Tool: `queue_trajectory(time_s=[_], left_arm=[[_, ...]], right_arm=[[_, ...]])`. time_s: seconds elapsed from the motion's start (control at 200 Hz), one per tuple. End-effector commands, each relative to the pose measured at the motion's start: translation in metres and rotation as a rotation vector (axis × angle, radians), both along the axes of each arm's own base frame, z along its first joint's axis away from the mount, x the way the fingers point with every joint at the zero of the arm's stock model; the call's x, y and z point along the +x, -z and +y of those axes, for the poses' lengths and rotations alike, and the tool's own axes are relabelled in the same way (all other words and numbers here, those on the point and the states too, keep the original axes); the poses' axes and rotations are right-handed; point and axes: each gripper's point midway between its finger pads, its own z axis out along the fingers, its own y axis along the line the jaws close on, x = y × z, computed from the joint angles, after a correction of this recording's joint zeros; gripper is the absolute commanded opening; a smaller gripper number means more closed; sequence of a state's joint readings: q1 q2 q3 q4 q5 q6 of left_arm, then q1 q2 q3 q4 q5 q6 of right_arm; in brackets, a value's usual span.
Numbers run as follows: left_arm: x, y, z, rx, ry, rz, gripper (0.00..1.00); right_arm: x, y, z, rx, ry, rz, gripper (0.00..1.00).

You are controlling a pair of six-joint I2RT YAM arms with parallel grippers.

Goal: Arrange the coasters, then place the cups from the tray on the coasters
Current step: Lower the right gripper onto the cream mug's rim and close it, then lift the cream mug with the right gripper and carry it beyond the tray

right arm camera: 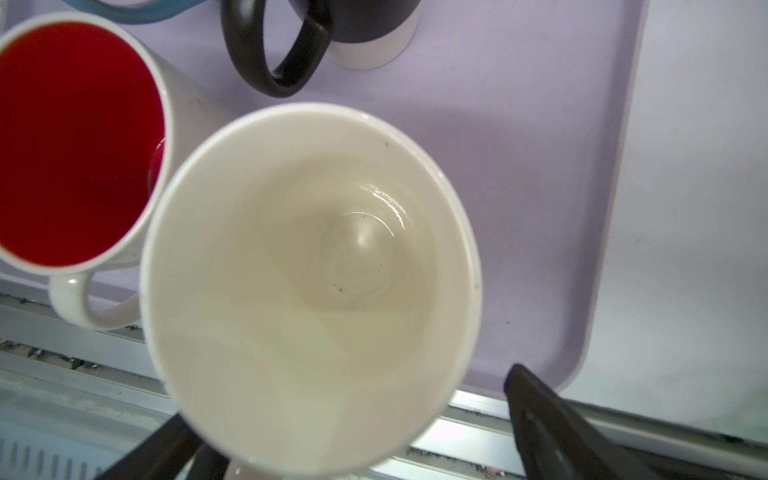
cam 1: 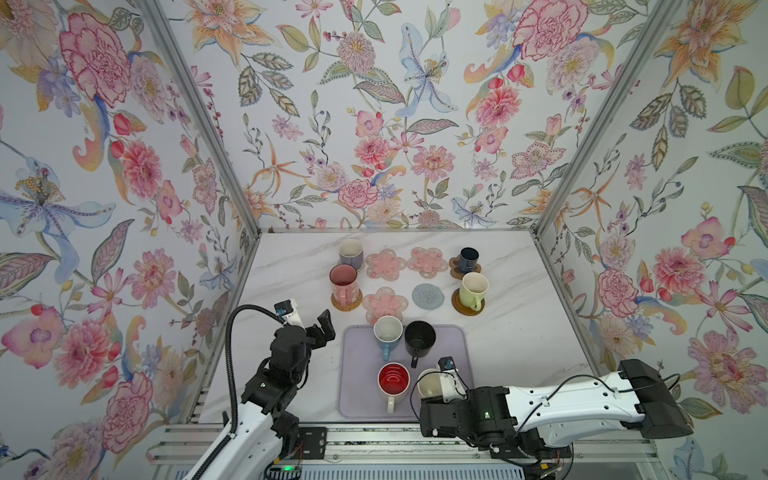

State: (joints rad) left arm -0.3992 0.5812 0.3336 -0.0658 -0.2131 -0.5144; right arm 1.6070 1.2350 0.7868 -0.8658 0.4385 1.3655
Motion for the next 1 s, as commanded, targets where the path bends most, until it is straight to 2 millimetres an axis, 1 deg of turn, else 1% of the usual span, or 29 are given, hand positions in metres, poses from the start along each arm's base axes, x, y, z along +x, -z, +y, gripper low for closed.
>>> queue_trajectory(time_s=[0.0, 0.065, 0.155, 0.25, 0.35, 0.44, 0.585, 0.766, 0.996], left_arm=[[0.0, 0.001, 0.001, -0.008, 0.0, -0.006, 0.99], [0.0, 0.001, 0.001, -0.01, -0.001, -0.006, 0.99], [0.0, 0.002, 0.002, -0.008, -0.003, -0.007, 0.99], [0.0, 0.002, 0.002, -0.008, -0.003, -0.005, 0.99], [-0.001, 0.002, 0.002, -0.01, -0.006, -0.006, 0.99], [-0.001, 0.0, 0.002, -0.014, -0.006, -0.01, 0.99], [-0.002, 0.001, 0.003, -0.016, -0.008, -0.01, 0.99], [-0.002, 0.002, 0.003, -0.018, -0.007, -0.008, 0.99], [-0.003, 0.002, 0.004, -0.019, -0.011, -0.009, 0.99]], right_arm=[[0.007, -0.001, -0.016, -0.094, 0.001, -0.031, 0.96], [0.008, 0.0, -0.018, -0.101, -0.002, -0.038, 0.95], [0.009, 0.001, -0.016, -0.105, -0.028, -0.049, 0.89], [0.008, 0.002, -0.008, -0.085, -0.065, -0.053, 0.78], [0.005, 0.007, 0.001, -0.045, -0.092, -0.036, 0.69], [0.003, 0.009, 0.004, -0.027, -0.104, -0.027, 0.6], [0.003, 0.014, 0.003, -0.029, -0.108, -0.013, 0.46], [0.003, 0.019, 0.0, -0.043, -0.12, -0.009, 0.31], [0.005, 0.011, -0.002, -0.046, -0.14, -0.018, 0.11]])
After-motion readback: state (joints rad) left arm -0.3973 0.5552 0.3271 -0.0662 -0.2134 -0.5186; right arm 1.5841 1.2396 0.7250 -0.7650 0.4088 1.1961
